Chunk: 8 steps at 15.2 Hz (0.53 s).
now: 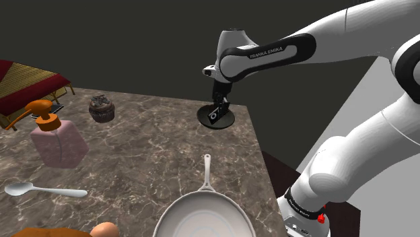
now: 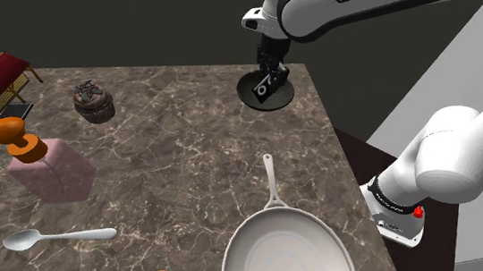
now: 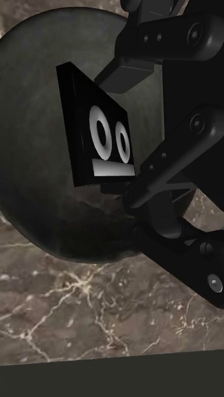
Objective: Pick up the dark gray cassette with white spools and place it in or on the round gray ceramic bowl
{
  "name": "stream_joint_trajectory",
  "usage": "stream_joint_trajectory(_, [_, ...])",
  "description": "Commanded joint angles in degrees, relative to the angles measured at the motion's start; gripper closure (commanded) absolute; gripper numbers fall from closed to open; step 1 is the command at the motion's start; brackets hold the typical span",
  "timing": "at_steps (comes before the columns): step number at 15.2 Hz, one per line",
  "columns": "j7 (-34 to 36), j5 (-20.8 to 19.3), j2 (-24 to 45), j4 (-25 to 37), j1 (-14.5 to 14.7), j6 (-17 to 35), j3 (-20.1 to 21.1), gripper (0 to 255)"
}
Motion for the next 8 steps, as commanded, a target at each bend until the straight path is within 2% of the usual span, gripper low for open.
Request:
stream_joint_trajectory(1, [0.0, 0.01, 0.03, -0.02, 0.02, 0.04, 0.02, 255])
stream_joint_trajectory(2, [0.0, 0.01, 0.05, -0.01, 0.02, 0.05, 0.02, 0])
stream_joint_trajectory(7, [0.0, 0.01, 0.03, -0.02, 0.02, 0.04, 0.02, 0])
stream_joint_trajectory(8, [0.0, 0.02, -0.66, 1.3, 0.02, -1.97, 0.01, 0])
